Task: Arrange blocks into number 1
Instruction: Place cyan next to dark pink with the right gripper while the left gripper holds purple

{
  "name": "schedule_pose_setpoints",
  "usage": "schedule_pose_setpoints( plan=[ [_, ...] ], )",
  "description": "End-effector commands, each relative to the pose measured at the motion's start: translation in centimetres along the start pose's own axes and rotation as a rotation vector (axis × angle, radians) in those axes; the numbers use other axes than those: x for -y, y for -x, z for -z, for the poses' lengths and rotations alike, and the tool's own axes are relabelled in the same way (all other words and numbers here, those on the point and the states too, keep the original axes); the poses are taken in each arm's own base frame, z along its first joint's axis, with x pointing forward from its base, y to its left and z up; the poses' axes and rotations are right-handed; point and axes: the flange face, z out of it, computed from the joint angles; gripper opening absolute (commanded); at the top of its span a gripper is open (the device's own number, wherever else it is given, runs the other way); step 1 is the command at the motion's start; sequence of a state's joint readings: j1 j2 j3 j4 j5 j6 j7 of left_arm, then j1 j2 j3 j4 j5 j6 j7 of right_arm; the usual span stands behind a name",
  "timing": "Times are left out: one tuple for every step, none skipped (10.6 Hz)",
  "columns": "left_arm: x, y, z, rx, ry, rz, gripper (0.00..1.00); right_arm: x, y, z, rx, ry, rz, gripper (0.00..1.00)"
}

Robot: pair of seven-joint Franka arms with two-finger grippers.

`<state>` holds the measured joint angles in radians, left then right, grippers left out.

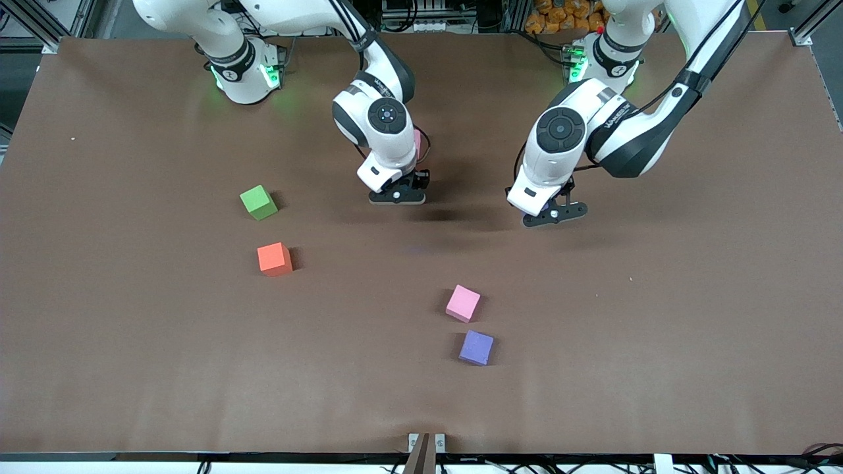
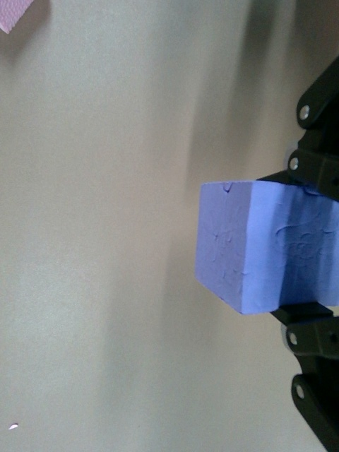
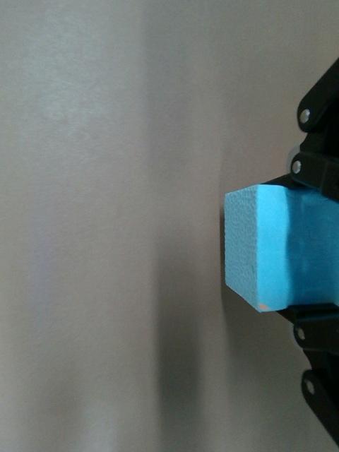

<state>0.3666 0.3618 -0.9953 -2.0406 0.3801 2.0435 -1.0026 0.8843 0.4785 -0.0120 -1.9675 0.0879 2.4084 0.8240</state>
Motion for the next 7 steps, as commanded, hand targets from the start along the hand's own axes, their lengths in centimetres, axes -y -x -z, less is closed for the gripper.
schedule_pose_setpoints(
  plan=[
    [-0.2, -0.1, 0.2, -0.022, -0.007, -0.029, 0.00, -0.8, 0.9, 0.1, -0.004, 0.007, -0.023, 0.00],
    [-0.2, 0.0, 0.2, -0.020, -0.007, -0.029, 0.00, -0.7, 1.0, 0.0, -0.004, 0.007, -0.024, 0.00],
    [-0.2, 0.0, 0.2, -0.021, -0.006, -0.029, 0.00, -0.7, 1.1, -0.2, -0.004, 0.008, -0.024, 0.00],
    [-0.2, 0.0, 0.2, -0.020, -0.007, -0.030, 0.00, -0.7, 1.3, -0.5, -0.004, 0.009, -0.023, 0.00],
    [-0.2, 0.1, 0.1, -0.020, -0.009, -0.032, 0.00, -0.7, 1.3, -0.7, -0.003, 0.010, -0.021, 0.00],
    [-0.2, 0.1, 0.1, -0.019, -0.008, -0.031, 0.00, -0.2, 1.8, -0.9, -0.008, 0.005, -0.011, 0.00],
    [-0.2, 0.1, 0.1, -0.019, -0.008, -0.033, 0.00, -0.1, 1.8, -1.0, -0.013, 0.002, -0.010, 0.00]
  ],
)
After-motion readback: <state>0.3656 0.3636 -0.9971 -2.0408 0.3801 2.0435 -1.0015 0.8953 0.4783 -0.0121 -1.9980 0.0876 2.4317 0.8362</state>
